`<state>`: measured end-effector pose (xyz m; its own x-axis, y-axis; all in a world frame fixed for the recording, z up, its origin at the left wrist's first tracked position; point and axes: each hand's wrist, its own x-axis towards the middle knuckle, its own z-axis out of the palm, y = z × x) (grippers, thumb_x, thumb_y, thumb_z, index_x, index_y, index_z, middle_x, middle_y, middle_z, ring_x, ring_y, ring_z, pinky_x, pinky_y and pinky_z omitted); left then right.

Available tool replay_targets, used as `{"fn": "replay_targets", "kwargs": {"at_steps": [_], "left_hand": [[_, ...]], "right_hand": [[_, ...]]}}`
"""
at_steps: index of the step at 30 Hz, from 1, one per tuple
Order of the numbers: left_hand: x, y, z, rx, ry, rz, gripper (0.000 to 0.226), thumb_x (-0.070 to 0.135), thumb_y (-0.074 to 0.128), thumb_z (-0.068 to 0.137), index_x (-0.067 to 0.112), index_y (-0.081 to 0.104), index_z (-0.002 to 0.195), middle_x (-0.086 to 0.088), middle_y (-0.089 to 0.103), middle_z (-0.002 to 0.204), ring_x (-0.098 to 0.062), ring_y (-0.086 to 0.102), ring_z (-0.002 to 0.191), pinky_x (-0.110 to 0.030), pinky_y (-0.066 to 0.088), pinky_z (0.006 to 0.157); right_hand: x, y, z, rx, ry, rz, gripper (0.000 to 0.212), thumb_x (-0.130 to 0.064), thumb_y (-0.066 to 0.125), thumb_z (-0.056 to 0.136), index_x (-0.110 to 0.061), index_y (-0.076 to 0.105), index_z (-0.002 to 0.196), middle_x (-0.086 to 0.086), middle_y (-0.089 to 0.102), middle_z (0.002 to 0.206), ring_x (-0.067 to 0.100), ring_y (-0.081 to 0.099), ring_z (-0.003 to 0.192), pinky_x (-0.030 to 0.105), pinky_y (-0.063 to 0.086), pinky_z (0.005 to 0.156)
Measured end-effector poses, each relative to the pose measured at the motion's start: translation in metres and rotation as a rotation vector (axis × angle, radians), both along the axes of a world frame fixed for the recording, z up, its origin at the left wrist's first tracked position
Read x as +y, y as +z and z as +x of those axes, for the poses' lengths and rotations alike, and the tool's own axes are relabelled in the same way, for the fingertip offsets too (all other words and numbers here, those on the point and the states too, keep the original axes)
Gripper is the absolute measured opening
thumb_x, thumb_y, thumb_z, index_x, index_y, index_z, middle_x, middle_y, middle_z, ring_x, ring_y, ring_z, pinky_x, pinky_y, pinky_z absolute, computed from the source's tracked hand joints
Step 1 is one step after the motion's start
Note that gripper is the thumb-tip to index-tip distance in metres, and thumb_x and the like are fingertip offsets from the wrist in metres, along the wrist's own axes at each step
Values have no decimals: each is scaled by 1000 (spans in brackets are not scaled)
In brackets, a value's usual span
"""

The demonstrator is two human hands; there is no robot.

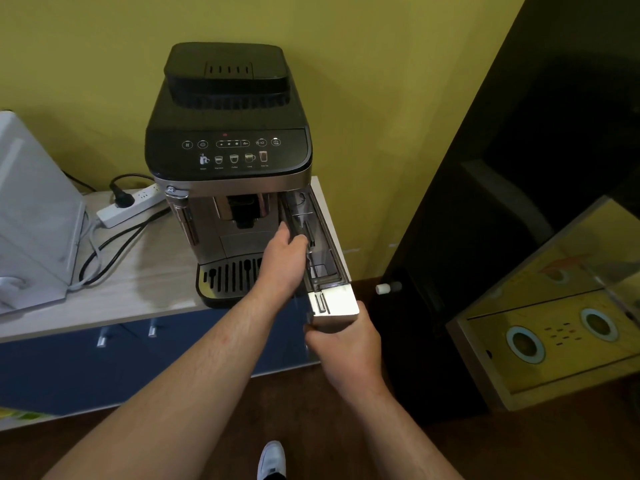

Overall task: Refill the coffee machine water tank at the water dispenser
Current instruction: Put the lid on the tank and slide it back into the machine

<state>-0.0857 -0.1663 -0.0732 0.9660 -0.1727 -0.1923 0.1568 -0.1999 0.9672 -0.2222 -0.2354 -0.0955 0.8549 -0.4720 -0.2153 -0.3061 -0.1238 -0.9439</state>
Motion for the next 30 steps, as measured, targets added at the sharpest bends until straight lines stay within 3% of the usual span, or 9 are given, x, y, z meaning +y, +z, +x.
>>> {"fn": "replay_targets", "kwargs": {"at_steps": [4,7,11,14,16,20,24,26,30], "left_hand": [[0,1,3,0,18,-37,33,17,42,97,22,61,125,-2,70,102,-19,69,89,-22,53,62],[3,2,5,-23,32,-46,30,16,43,99,19,64,120,-1,70,98,-14,67,83,-11,47,50],[11,0,-7,119,45,-231,30,31,42,103,20,67,115,-5,75,106,-23,71,100,-28,56,76],[25,-15,-42,237,130,-337,33,36,38,104,25,67,113,3,73,111,-16,64,112,-40,46,100],[35,-29,-73,146,71,-208,30,20,40,104,30,61,123,12,67,114,-7,59,112,-32,48,96],[43,-44,-107,26,-146,35,80,-9,56,88,32,32,151,11,49,145,-5,45,133,-32,39,112],[37,-49,-106,-13,-128,153,105,8,76,72,33,18,157,8,42,152,-12,40,139,-35,38,113],[34,-50,-107,20,-36,144,111,17,86,69,35,19,156,8,44,151,-11,42,137,-33,40,110],[27,-48,-112,26,66,95,112,21,91,65,28,24,155,7,48,147,-3,43,129,-23,39,102]], "right_hand": [[2,-1,2,-32,2,-3,56,-15,83,67,-40,47,100,-20,58,91,-6,57,83,11,52,64],[8,-4,2,-39,-3,-1,55,-17,83,67,-41,47,100,-20,59,91,-4,58,85,15,55,68],[11,-4,2,-44,7,24,54,-20,83,68,-41,46,101,-20,59,93,-1,59,91,12,53,66],[6,-1,3,-20,37,36,53,-23,86,66,-40,48,99,-20,61,91,-4,59,85,13,52,66],[0,-1,5,12,87,32,53,-23,89,63,-36,55,102,-15,67,94,-2,63,88,18,55,74],[-23,12,9,80,312,-25,52,-14,85,68,-29,61,112,-12,70,105,-1,64,97,20,53,86],[-41,32,18,207,527,-63,53,-3,74,78,-21,56,124,-10,63,112,2,58,103,20,49,90],[-46,37,24,281,619,-59,55,5,66,79,-21,56,126,-4,62,120,11,56,112,31,51,96],[-57,40,40,336,699,-21,47,16,48,74,-22,69,92,-5,68,99,17,61,102,27,54,76]]}}
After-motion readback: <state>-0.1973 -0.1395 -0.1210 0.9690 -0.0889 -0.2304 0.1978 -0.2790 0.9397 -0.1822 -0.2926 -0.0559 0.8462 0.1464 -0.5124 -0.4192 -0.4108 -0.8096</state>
